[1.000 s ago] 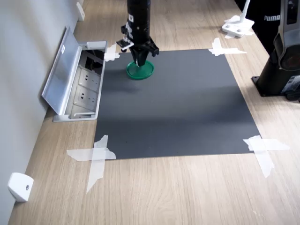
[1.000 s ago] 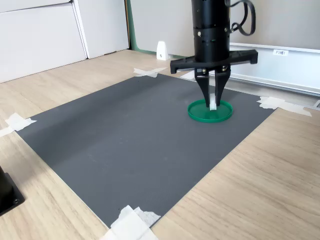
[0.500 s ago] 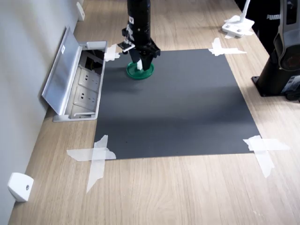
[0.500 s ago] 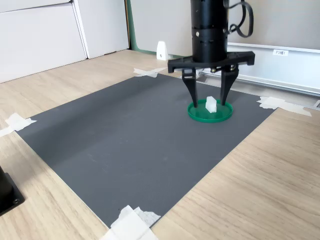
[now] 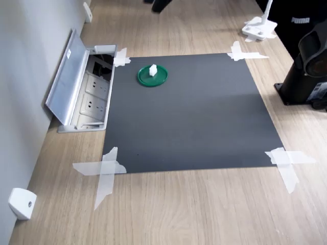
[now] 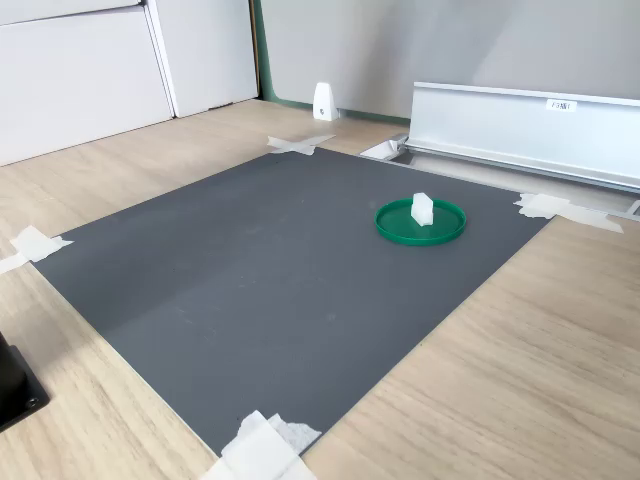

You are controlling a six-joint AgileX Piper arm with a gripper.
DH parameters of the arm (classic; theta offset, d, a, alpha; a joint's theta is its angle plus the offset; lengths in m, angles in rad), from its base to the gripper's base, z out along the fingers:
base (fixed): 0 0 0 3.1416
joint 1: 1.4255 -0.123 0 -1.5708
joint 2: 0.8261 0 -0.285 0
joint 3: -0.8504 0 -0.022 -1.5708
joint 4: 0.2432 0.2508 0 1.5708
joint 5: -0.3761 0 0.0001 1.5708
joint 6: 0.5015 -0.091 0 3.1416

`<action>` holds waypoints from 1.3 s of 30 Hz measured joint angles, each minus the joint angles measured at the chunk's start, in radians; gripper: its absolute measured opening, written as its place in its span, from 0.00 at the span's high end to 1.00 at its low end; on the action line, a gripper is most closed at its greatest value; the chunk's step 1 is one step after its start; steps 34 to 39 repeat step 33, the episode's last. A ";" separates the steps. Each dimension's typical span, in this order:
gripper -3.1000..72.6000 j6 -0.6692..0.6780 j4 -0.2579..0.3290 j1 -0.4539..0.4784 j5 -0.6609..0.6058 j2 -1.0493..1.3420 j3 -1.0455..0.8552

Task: Grasp a white terminal and put it on the green lid.

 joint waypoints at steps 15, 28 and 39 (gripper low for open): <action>0.97 -0.440 0.097 0.000 0.316 0.659 -0.670; 0.97 -0.522 0.097 0.000 0.318 1.086 -0.984; 0.97 -0.524 0.097 0.000 0.319 1.135 -0.996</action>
